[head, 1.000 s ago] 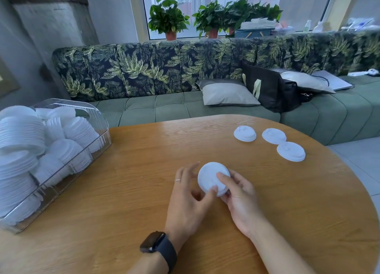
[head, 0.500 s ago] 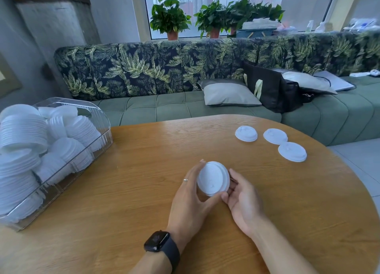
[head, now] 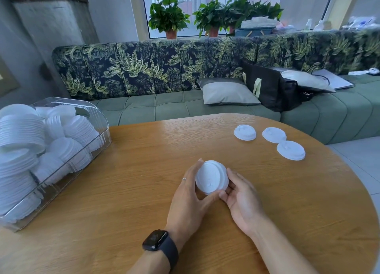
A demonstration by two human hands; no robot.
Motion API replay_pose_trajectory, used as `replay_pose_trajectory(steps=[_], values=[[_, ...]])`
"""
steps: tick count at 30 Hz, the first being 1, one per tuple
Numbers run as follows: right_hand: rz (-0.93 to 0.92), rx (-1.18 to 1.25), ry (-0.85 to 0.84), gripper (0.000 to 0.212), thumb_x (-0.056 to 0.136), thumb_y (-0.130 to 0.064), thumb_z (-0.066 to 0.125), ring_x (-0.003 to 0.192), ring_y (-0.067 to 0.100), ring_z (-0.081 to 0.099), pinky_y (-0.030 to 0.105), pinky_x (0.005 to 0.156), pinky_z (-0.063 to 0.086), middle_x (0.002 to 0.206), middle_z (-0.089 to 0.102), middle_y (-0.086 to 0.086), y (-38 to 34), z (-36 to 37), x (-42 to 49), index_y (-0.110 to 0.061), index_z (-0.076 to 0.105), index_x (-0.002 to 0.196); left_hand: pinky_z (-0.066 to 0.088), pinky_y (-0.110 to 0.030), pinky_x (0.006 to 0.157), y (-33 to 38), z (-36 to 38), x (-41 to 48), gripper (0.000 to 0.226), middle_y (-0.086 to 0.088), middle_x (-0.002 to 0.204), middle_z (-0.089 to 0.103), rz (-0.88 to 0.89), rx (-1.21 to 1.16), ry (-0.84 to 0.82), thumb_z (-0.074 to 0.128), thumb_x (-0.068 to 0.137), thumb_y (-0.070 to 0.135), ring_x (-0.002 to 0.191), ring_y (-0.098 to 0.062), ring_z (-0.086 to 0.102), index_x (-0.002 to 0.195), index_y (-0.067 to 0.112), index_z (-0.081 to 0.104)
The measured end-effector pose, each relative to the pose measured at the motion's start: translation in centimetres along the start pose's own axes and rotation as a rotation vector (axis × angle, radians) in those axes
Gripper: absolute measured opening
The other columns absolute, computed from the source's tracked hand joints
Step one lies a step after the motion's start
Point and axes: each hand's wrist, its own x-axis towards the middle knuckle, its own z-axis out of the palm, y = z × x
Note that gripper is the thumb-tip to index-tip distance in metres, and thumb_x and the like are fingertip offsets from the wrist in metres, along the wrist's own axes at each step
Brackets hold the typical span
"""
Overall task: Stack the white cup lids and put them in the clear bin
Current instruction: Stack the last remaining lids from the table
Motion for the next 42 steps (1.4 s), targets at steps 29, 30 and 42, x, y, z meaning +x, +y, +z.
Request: replay_pose_trajectory(steps=[29,30,42], values=[[-0.240,-0.301,0.086,0.024,0.092,-0.031,0.073,0.087,0.018,0.070,0.039,0.089,0.055,0.096,0.078,0.000,1.6,0.1,-0.3,-0.026,0.077,0.116,0.045,-0.025,0.100,0.1,0.0,-0.1,0.088,0.024,0.143,0.042,0.019,0.167,-0.011,0.053,0.079,0.082,0.121,0.000,0.049,0.153,0.049,0.019],[-0.247,-0.314,0.108,0.028,0.091,-0.029,0.075,0.091,0.017,0.072,0.037,0.088,0.057,0.105,0.079,-0.002,1.5,0.1,-0.4,-0.025,0.074,0.119,0.047,-0.027,0.099,0.1,0.1,-0.1,0.088,0.023,0.142,0.041,0.021,0.177,-0.017,0.052,0.079,0.082,0.119,-0.002,0.050,0.154,0.049,0.018],[-0.386,-0.520,0.139,0.024,0.096,-0.024,0.069,0.106,-0.006,0.068,0.018,0.093,0.055,0.113,0.075,-0.012,-0.3,-2.4,-0.6,-0.027,0.067,0.120,0.048,-0.027,0.094,0.6,0.6,1.2,0.079,0.025,0.128,0.048,-0.028,0.175,-0.007,0.067,0.074,0.076,0.114,0.002,0.050,0.135,0.048,0.026]])
